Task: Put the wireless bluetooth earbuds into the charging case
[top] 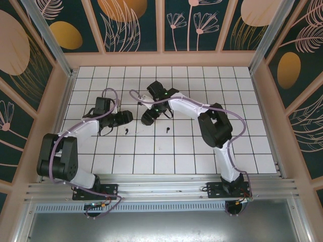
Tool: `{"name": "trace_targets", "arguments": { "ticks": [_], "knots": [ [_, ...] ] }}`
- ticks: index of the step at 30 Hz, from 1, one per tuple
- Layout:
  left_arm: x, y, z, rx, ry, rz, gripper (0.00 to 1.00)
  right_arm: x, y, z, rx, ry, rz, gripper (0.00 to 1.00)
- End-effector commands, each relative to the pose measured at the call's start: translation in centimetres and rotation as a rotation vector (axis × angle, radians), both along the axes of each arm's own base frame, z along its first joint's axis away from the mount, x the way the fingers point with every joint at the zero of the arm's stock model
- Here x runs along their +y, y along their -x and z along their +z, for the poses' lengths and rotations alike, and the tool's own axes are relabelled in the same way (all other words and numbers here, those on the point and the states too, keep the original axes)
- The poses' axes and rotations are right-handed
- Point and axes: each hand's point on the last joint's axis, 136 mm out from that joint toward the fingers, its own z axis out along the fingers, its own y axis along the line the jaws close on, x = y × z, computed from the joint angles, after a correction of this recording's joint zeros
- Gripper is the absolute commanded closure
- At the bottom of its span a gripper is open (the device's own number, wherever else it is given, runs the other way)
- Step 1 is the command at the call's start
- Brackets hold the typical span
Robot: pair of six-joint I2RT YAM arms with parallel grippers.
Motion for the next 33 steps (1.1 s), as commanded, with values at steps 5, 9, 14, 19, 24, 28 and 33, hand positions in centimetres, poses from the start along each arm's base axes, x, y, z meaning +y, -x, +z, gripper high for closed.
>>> {"name": "trace_targets", "arguments": {
  "ticks": [5,9,14,19,24,28,33],
  "knots": [
    [0.9,-0.9,1.7,-0.052,0.095,0.057,0.34,-0.2,-0.2,-2.3,-0.024,0.123,0.114,0.19],
    [1.3,-1.1,1.4,-0.050,0.092,0.063,0.34,0.5,0.1,-2.8,-0.018,0.125,0.128,0.19],
    [1.4,-1.2,0.8,-0.040,0.095,0.065,0.34,1.2,0.3,-3.6,0.002,0.136,0.137,0.19],
    [1.5,-1.3,0.6,-0.038,0.088,0.062,0.34,1.6,0.5,-4.9,0.038,0.149,0.138,0.21],
    [1.6,-1.3,0.6,-0.041,0.080,0.060,0.34,1.5,0.5,-5.6,0.068,0.167,0.119,0.30],
    [1.7,-1.2,0.7,-0.043,0.078,0.059,0.34,1.3,0.4,-5.4,0.074,0.180,0.091,0.44],
    [1.8,-1.2,1.2,-0.056,0.072,0.063,0.34,1.1,-0.1,-3.9,0.105,0.146,0.018,0.55]
  ]
}}
